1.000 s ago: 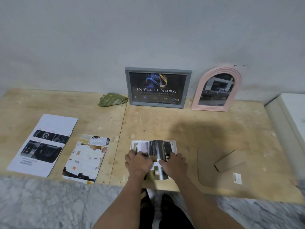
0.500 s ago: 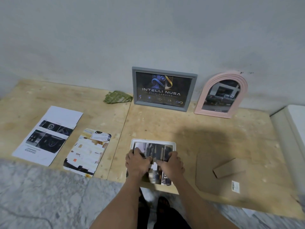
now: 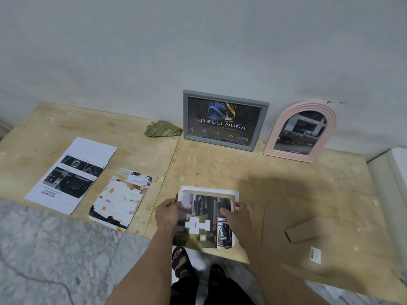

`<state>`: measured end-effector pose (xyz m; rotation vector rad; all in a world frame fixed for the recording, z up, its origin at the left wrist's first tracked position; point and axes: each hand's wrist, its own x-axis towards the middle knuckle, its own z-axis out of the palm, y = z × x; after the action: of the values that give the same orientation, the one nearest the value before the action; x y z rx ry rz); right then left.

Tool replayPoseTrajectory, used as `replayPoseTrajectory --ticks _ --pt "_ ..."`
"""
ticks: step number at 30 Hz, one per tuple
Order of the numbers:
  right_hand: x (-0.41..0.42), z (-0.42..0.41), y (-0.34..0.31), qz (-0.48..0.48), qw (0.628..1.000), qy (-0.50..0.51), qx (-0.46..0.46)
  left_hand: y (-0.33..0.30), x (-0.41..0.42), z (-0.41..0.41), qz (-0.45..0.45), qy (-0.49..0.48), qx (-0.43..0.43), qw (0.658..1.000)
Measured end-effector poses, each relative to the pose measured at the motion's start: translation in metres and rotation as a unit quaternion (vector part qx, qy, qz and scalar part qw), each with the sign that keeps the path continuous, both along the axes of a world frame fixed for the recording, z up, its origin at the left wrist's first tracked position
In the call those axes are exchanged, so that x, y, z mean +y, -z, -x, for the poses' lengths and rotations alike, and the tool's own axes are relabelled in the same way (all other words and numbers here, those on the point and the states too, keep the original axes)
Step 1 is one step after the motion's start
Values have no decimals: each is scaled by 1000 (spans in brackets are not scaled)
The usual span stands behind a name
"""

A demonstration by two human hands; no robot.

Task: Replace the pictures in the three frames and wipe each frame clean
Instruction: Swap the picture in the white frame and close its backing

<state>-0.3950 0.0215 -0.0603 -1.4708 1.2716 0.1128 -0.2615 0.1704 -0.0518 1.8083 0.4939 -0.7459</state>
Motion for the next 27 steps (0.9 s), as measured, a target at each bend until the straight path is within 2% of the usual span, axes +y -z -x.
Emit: replayPoseTrajectory --ticks 6,13,19,23,27 --pt "-1 2 4 54 998 -39 9 2 18 -3 76 -24 34 996" --pt "-9 -2 0 1 1000 -9 -14 -7 31 -8 193 -72 102 973" --pt "-16 -43 -19 38 994 -66 -79 -22 49 -35 222 -117 83 965" --pt "-12 -95 -29 53 990 -81 -103 -27 67 -61 158 -102 32 982" --pt "11 -166 -42 49 985 -118 -116 -24 104 -101 110 -135 -3 985"
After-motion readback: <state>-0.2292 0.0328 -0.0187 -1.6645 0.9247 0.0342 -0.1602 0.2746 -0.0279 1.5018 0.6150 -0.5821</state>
